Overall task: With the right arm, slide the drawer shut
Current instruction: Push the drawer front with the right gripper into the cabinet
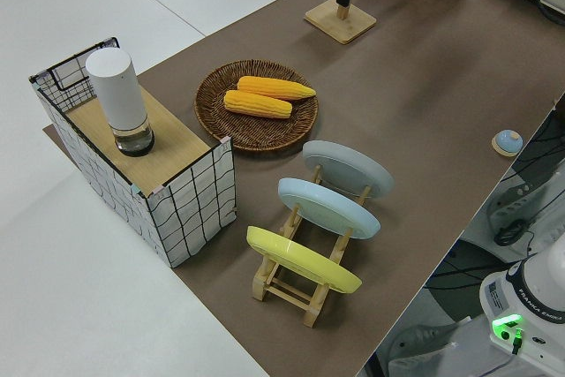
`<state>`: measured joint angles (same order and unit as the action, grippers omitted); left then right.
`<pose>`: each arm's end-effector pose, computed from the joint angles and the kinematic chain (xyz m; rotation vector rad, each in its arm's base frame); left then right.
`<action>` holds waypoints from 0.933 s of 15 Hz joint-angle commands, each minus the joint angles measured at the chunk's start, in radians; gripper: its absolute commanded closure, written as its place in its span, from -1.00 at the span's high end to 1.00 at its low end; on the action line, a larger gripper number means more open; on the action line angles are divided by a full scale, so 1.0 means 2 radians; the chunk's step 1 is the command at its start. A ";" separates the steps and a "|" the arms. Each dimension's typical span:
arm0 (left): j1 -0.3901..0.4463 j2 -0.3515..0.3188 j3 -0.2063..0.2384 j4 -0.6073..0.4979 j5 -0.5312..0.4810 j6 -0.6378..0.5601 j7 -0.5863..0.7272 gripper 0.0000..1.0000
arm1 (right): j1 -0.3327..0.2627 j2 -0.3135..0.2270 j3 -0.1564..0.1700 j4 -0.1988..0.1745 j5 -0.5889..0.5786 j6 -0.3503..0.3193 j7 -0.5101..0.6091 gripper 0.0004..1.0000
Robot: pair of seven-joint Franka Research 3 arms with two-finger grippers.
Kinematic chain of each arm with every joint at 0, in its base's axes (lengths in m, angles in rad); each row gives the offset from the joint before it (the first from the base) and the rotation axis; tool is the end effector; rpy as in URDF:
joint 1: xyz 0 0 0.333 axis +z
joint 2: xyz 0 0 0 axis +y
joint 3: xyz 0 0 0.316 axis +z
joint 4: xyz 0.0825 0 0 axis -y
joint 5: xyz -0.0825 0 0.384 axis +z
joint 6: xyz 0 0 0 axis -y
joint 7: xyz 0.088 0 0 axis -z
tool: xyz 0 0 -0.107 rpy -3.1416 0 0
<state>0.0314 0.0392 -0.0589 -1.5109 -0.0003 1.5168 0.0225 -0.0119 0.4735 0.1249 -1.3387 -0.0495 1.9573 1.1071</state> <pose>0.5612 -0.0148 0.6261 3.1376 -0.0785 -0.0522 0.7098 0.0594 0.4737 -2.6740 1.4551 -0.1783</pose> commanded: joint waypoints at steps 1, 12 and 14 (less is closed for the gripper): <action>0.003 0.006 -0.004 0.013 0.009 -0.010 0.005 0.99 | -0.058 0.016 0.043 0.015 -0.001 0.015 -0.036 -1.00; 0.003 0.006 -0.004 0.013 0.009 -0.010 0.005 0.99 | -0.143 0.042 0.105 0.047 -0.005 0.006 -0.116 -1.00; 0.003 0.006 -0.004 0.013 0.009 -0.010 0.005 0.99 | -0.144 0.043 0.105 0.047 -0.006 0.005 -0.117 -1.00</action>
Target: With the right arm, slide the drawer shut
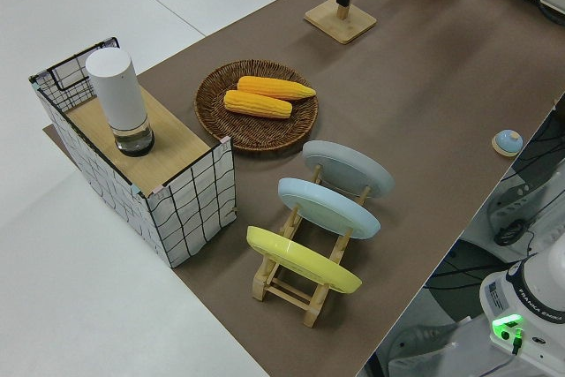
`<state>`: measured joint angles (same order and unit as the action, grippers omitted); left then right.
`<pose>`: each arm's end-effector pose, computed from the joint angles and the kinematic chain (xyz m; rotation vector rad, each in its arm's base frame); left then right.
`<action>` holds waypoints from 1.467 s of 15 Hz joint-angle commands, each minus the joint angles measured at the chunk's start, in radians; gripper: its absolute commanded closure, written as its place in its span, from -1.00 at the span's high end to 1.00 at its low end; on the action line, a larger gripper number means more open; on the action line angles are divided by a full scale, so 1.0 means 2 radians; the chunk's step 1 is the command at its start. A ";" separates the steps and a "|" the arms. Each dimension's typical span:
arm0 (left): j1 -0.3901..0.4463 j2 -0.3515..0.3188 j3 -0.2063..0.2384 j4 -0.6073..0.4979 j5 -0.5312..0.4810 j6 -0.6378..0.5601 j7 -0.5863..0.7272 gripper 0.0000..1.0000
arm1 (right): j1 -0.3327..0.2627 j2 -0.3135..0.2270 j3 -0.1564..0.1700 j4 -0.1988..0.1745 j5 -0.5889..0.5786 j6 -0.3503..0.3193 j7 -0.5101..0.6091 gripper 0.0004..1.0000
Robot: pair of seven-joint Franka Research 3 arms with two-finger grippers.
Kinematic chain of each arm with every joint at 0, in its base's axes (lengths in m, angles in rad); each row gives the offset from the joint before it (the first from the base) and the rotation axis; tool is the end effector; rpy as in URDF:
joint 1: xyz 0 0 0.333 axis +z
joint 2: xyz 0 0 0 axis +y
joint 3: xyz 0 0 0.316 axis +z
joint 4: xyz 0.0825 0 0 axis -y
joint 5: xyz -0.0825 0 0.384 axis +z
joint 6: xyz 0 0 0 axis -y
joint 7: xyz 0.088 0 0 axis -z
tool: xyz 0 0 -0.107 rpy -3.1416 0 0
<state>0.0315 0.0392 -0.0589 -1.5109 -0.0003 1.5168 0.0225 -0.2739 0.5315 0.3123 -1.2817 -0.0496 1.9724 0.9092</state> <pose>0.5612 -0.0147 0.6261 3.1376 -0.0783 -0.0522 0.7248 -0.0271 0.4732 -2.6582 1.3014 -0.1714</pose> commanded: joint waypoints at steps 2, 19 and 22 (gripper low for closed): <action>0.003 0.006 -0.004 0.013 0.009 -0.010 0.005 0.99 | -0.012 0.015 0.012 0.018 -0.006 -0.001 -0.018 -1.00; 0.003 0.006 -0.004 0.012 0.009 -0.010 0.005 0.99 | 0.092 -0.019 -0.003 -0.010 -0.060 -0.058 -0.024 -1.00; 0.003 0.006 -0.004 0.012 0.009 -0.010 0.005 0.99 | 0.122 -0.052 -0.029 -0.043 -0.057 -0.065 -0.059 -1.00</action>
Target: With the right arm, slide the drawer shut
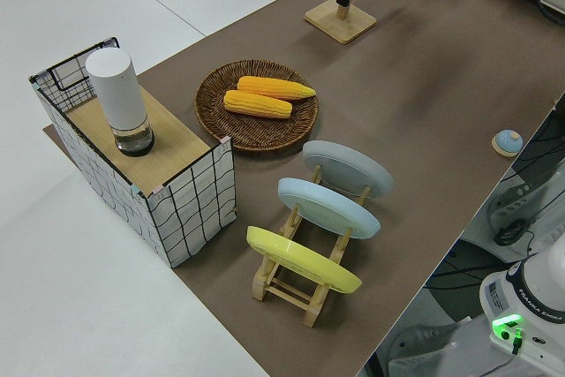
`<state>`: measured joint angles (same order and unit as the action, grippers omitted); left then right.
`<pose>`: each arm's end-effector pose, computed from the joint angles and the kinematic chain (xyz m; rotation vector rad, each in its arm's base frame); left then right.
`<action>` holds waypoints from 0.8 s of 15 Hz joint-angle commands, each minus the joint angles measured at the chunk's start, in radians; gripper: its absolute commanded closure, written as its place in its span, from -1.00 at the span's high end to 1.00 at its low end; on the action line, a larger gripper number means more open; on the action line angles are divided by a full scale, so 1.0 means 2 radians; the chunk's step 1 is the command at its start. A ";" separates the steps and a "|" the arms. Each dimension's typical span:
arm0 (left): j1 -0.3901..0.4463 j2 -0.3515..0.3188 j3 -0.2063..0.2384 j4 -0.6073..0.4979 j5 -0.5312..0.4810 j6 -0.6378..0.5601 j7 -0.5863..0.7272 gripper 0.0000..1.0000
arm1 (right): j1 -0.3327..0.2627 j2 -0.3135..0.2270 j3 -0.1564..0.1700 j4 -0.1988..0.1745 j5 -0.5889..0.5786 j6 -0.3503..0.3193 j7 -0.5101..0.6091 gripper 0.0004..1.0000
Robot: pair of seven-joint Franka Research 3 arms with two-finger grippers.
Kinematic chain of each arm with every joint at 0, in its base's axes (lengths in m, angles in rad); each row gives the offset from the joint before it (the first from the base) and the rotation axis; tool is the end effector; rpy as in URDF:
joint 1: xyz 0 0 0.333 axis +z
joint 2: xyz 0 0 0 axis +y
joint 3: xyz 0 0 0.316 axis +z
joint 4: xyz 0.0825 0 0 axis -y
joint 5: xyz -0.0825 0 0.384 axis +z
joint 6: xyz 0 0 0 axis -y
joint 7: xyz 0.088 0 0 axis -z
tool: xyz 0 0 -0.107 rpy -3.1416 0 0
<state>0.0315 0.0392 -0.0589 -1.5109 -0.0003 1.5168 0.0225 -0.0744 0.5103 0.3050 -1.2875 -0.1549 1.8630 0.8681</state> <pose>0.5612 -0.0147 0.6261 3.1376 -0.0783 -0.0522 0.7043 0.1047 0.4731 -2.9392 0.9781 -0.1192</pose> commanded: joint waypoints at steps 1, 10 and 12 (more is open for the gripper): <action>0.003 0.006 -0.004 0.012 0.009 -0.010 0.005 0.99 | 0.033 -0.052 -0.034 -0.047 -0.001 -0.017 -0.057 -1.00; 0.003 0.006 -0.004 0.013 0.009 -0.010 0.005 0.99 | 0.061 -0.150 -0.113 -0.105 0.086 -0.082 -0.298 -1.00; 0.003 0.006 -0.004 0.013 0.009 -0.010 0.005 0.99 | 0.060 -0.165 -0.122 -0.106 0.092 -0.102 -0.328 -1.00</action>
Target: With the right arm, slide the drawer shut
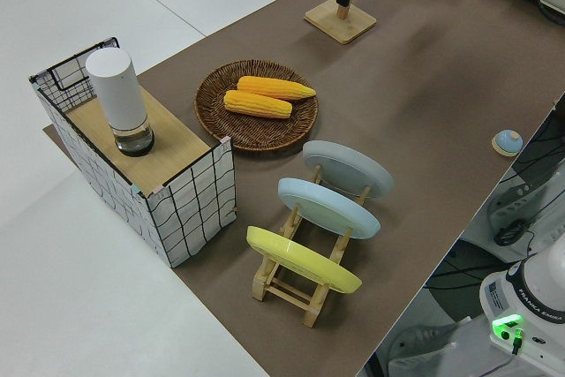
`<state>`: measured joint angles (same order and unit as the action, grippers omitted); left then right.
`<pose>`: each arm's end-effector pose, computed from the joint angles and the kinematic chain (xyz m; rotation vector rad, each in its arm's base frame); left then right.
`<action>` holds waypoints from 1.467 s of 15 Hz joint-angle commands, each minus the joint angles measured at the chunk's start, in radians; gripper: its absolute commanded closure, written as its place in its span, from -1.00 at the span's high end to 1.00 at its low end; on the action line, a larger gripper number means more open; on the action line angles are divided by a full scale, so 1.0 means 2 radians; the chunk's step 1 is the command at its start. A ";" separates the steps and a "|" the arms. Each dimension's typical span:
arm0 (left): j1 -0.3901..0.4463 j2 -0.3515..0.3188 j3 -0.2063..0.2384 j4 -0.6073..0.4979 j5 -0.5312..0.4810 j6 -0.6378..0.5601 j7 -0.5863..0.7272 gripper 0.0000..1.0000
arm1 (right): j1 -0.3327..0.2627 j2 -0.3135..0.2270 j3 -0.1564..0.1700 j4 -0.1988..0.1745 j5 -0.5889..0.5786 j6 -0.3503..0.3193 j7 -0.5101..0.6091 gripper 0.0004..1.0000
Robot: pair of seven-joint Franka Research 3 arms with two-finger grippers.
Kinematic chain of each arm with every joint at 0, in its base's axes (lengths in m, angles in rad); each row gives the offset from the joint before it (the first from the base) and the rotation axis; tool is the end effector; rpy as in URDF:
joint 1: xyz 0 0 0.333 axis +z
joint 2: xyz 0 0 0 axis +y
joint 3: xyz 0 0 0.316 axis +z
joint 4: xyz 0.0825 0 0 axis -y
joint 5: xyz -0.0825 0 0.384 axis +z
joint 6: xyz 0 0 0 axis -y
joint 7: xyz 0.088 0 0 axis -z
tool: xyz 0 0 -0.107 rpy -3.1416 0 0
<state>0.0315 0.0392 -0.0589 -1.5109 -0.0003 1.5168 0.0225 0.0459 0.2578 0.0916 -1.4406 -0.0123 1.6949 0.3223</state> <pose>0.5612 -0.0147 0.6261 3.1376 -0.0783 -0.0522 0.6342 0.0797 0.5438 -3.1177 0.2912 0.0077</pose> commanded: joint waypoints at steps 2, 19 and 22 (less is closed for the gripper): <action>0.003 0.006 -0.004 0.012 0.009 -0.010 0.004 0.99 | -0.002 -0.053 -0.021 -0.039 0.021 -0.022 -0.075 -1.00; 0.003 0.006 -0.004 0.013 0.009 -0.010 0.005 0.99 | -0.005 -0.064 -0.024 -0.022 0.002 -0.043 -0.090 0.97; 0.003 0.006 -0.004 0.012 0.009 -0.010 0.005 0.99 | -0.001 -0.064 -0.024 -0.018 0.002 -0.044 -0.088 0.97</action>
<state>0.0315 0.0392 -0.0589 -1.5109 -0.0003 1.5168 0.0225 0.0458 0.1385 0.0413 -1.4892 -0.0046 1.6272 0.1714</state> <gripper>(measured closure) 0.004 0.048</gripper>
